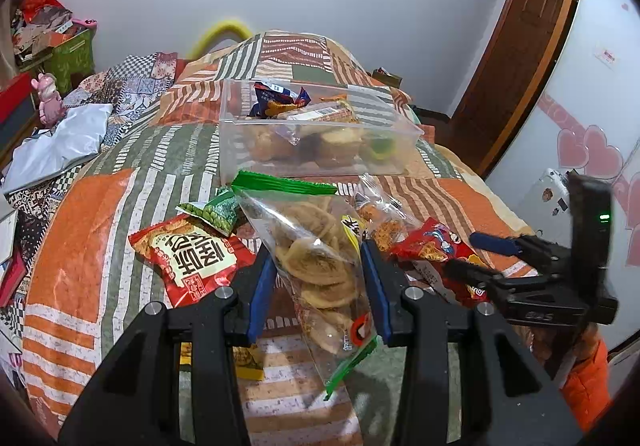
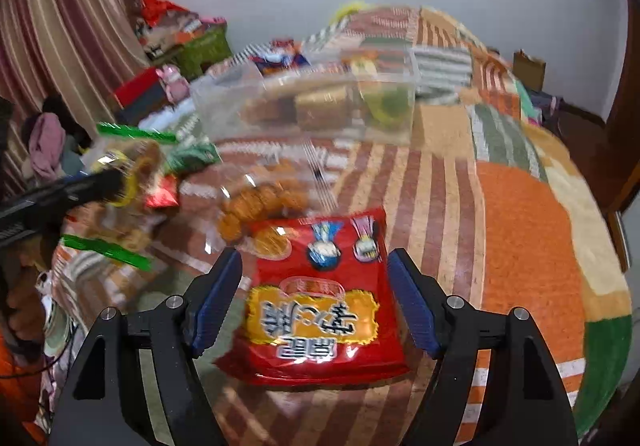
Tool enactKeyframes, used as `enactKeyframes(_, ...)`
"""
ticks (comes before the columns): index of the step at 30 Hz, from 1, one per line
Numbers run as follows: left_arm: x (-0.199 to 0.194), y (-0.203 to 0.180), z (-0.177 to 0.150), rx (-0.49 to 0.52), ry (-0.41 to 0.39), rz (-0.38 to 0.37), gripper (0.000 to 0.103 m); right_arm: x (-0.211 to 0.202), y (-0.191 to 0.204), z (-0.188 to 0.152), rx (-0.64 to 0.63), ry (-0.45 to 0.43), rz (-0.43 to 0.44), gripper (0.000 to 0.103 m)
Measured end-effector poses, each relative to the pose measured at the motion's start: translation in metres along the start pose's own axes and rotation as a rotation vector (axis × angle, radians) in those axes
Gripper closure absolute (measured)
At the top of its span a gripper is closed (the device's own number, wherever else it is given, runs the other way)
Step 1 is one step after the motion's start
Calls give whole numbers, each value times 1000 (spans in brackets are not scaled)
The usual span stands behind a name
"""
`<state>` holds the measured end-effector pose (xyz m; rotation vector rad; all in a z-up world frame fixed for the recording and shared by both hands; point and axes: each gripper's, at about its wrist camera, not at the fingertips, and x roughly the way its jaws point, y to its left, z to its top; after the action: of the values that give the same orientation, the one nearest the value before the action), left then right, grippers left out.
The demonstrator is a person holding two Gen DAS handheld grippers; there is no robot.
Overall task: Organize snacks
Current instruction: 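Lift the red snack bag and cracker bag toward the box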
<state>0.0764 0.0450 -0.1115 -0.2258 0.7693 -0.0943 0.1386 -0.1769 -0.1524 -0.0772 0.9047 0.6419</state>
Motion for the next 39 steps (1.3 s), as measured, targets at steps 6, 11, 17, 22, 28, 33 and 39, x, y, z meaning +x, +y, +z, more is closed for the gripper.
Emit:
enactKeyframes(6, 4, 0, -1, -2, 8, -11, 61, 11, 0, -9, -30, 33, -14, 28)
enactKeyframes(11, 4, 1, 0, -4, 2, -13, 61, 17, -3, -11, -37, 38, -49, 34)
enactKeyframes(17, 1, 5, 10, -6, -17, -1, 61, 8, -8, -6, -12, 7, -69, 37)
enactKeyframes(22, -3, 8, 29, 1, -53, 9, 61, -7, -9, 8, 5, -49, -64, 37)
enactKeyframes(28, 1, 15, 64, -7, -105, 31, 61, -26, -9, 49, 12, -155, -55, 37)
enactKeyframes(33, 16, 24, 97, -15, -130, 47, 61, -23, -13, 86, 26, -217, -49, 37)
enactKeyframes(39, 42, 37, 129, -13, -135, 82, 61, 0, -20, 130, 41, -242, -44, 37)
